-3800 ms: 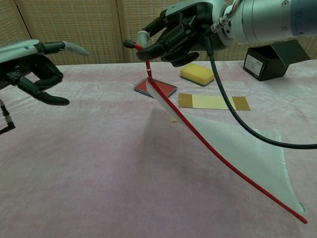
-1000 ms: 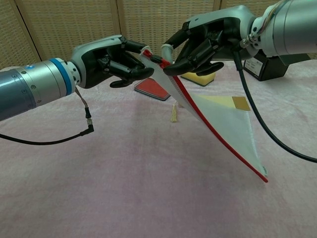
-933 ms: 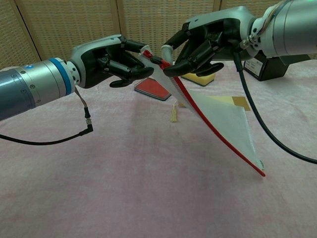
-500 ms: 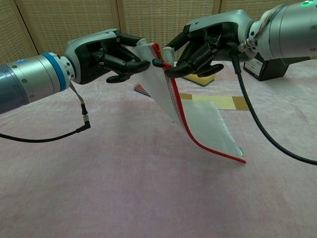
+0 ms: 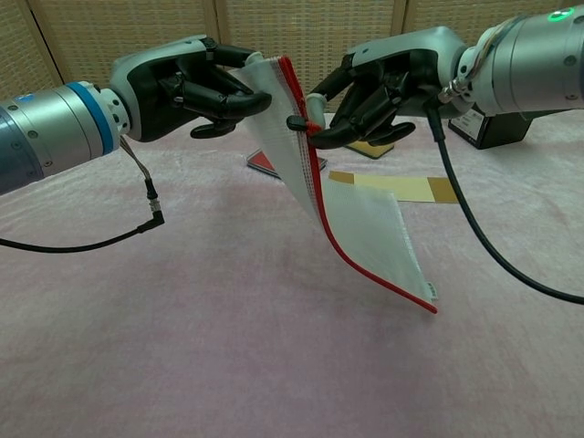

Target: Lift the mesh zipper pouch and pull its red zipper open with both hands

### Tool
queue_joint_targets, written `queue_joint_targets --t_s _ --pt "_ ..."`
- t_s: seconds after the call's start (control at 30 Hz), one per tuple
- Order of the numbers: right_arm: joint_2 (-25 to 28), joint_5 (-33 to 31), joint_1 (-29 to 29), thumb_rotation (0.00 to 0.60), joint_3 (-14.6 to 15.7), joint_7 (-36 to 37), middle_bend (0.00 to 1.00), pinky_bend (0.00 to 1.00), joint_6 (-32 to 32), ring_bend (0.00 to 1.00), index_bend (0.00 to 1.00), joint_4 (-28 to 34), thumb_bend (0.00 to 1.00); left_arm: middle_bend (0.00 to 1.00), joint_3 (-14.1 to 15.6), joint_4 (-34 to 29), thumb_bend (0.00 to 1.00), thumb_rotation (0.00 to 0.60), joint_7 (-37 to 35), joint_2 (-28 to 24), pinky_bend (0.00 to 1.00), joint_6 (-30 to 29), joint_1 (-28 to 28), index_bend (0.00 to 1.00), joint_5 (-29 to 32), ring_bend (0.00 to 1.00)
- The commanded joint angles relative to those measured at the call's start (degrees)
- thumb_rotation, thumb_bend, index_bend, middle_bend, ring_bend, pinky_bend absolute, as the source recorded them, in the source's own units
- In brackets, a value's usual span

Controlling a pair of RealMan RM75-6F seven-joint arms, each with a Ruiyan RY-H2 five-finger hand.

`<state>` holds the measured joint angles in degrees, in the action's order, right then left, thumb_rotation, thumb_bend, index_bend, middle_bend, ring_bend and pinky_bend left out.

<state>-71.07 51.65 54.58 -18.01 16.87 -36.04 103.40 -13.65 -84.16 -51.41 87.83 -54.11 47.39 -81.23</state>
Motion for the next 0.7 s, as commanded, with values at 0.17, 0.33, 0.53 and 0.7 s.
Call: queue_joint_targets --t_s 0.17,0.33,0.53,0.7 --pt "0.3 -0.3 0.1 0.6 0.2 -0.4 1.0 1.0 0.3 0.9 0.92 0.2 0.76 0.92 -0.6 -0.2 0.8 0.6 -0.4 0.0 0.9 -0.8 -0.1 0.81 0.1 0.78" --pt "0.4 -0.3 0.1 0.6 0.3 -0.6 1.0 1.0 0.5 0.9 0.92 0.2 0.76 0.92 -1.1 -0.4 0.8 0.6 -0.5 0.0 0.9 -1.1 0.0 0.81 0.4 0.78" --pt "0.4 -0.2 0.1 0.6 0.3 -0.6 1.0 1.0 0.7 0.9 0.92 -0.1 0.76 0.92 -1.4 -0.4 0.8 0.6 -0.8 0.0 0.9 -1.2 0.0 0.81 0.7 0.78" --pt "0.4 -0.1 0.1 0.6 0.4 -0.6 1.0 1.0 1.0 0.9 0.92 -0.3 0.76 0.92 -1.6 -0.2 0.8 0.6 -1.2 -0.1 0.9 -1.3 -0.1 0.81 0.8 0.78"
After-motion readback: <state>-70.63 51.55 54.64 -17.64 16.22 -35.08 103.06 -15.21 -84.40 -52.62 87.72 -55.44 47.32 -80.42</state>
